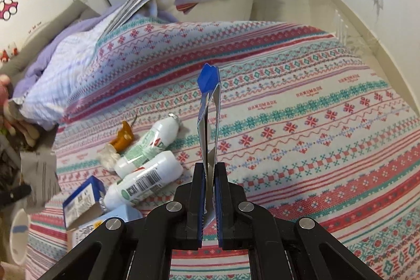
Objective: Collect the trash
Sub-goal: 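Grasp the white snack packet with the left tool, then carry the snack packet over the wastebasket and open the left tool while the right tool carries the box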
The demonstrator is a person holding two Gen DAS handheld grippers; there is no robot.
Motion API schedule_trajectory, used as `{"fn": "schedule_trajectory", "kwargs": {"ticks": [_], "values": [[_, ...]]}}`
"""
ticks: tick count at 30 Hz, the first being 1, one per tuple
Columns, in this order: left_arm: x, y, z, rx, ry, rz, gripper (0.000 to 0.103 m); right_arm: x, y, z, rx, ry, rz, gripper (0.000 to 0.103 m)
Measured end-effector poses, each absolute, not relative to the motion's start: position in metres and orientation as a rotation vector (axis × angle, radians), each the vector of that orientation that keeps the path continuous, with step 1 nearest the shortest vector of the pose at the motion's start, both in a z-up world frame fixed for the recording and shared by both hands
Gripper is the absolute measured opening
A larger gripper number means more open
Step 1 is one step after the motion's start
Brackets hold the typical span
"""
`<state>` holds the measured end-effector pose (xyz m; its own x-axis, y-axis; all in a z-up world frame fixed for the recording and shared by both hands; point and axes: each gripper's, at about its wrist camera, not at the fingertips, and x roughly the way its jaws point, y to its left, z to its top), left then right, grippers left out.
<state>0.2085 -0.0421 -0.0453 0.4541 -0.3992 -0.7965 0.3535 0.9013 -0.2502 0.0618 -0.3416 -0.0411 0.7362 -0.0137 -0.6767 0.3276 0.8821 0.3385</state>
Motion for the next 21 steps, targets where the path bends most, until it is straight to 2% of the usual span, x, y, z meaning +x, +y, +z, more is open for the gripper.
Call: {"fn": "schedule_trajectory", "kwargs": {"ticks": [13, 21], "values": [[0.198, 0.007, -0.032, -0.136, 1.013, -0.419, 0.007, 0.051, -0.341, -0.033, 0.534, 0.659, -0.169, 0.004], [0.201, 0.071, -0.021, -0.227, 0.994, -0.350, 0.007, 0.052, -0.312, -0.014, 0.492, 0.586, -0.098, 0.004]]}}
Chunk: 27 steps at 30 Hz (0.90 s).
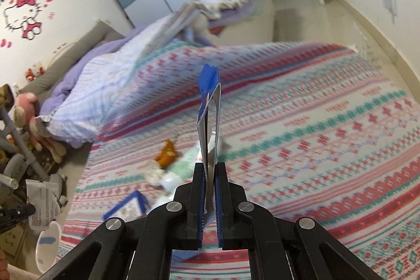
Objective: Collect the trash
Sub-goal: 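Carry the snack packet over the wastebasket and open the left tool while the right tool carries the box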
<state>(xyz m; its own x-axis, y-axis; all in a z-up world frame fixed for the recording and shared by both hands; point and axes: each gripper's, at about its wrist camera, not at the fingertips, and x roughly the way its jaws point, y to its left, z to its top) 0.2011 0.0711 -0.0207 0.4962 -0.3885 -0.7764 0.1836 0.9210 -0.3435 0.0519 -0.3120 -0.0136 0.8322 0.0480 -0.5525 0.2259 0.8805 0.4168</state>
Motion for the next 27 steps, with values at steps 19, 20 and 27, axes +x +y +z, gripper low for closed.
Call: {"fn": "schedule_trajectory", "kwargs": {"ticks": [19, 20, 27], "values": [[0.212, 0.266, -0.052, -0.598, 1.069, -0.074, 0.007, 0.099, -0.098, -0.017, 0.286, 0.587, 0.322, 0.004], [0.212, 0.274, -0.053, -0.607, 1.069, -0.066, 0.007, 0.101, -0.088, -0.018, 0.284, 0.593, 0.343, 0.005], [0.211, 0.313, -0.071, -0.646, 1.089, 0.003, 0.007, 0.112, -0.028, -0.039, 0.232, 0.668, 0.453, 0.005]]}}
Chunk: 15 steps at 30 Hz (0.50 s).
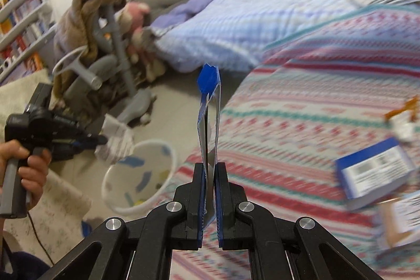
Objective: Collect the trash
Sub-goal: 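Carry the snack packet over the wastebasket and open the left tool while the right tool carries the box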
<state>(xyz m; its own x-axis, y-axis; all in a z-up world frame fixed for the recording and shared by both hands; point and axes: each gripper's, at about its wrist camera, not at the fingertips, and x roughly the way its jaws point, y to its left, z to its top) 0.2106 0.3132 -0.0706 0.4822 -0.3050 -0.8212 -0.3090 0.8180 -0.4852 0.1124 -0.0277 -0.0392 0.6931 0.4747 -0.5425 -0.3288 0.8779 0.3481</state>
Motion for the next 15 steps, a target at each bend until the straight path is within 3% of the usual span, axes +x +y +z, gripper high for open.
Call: {"fn": "schedule_trajectory", "kwargs": {"ticks": [15], "values": [[0.216, 0.340, -0.102, -0.664, 1.182, 0.142, 0.010, 0.160, 0.092, -0.058, 0.263, 0.733, 0.613, 0.005]]}}
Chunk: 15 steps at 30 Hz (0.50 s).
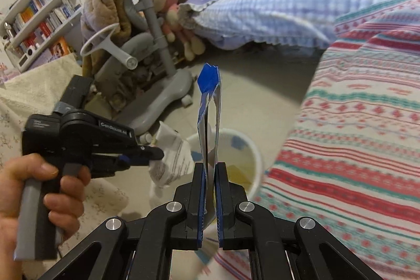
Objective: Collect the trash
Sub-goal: 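Carry the snack packet over the wastebasket and open the left tool while the right tool carries the box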
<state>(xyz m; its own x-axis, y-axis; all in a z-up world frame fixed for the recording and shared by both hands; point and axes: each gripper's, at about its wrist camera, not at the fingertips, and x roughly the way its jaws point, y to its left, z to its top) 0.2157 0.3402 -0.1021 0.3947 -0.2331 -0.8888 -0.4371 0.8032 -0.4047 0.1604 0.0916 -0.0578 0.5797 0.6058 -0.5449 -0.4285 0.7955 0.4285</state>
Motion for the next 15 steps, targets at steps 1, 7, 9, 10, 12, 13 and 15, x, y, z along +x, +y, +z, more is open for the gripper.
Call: {"fn": "schedule_trajectory", "kwargs": {"ticks": [1, 7, 9, 10, 12, 13, 15], "values": [[0.216, 0.342, -0.102, -0.663, 1.179, 0.155, 0.010, 0.163, 0.100, -0.060, 0.250, 0.738, 0.615, 0.005], [0.216, 0.344, -0.099, -0.591, 1.173, 0.189, 0.053, 0.178, 0.123, -0.073, 0.204, 0.768, 0.606, 0.006], [0.214, 0.349, -0.096, -0.599, 1.149, 0.213, 0.053, 0.183, 0.125, -0.077, 0.196, 0.780, 0.586, 0.006], [0.213, 0.352, -0.095, -0.607, 1.138, 0.223, 0.053, 0.186, 0.127, -0.079, 0.198, 0.785, 0.584, 0.006], [0.212, 0.356, -0.092, -0.619, 1.117, 0.246, 0.053, 0.190, 0.131, -0.081, 0.203, 0.792, 0.573, 0.008], [0.212, 0.357, -0.092, -0.624, 1.112, 0.251, 0.053, 0.193, 0.134, -0.082, 0.208, 0.793, 0.569, 0.009], [0.213, 0.357, -0.091, -0.638, 1.106, 0.245, 0.053, 0.200, 0.137, -0.085, 0.250, 0.813, 0.586, 0.013]]}}
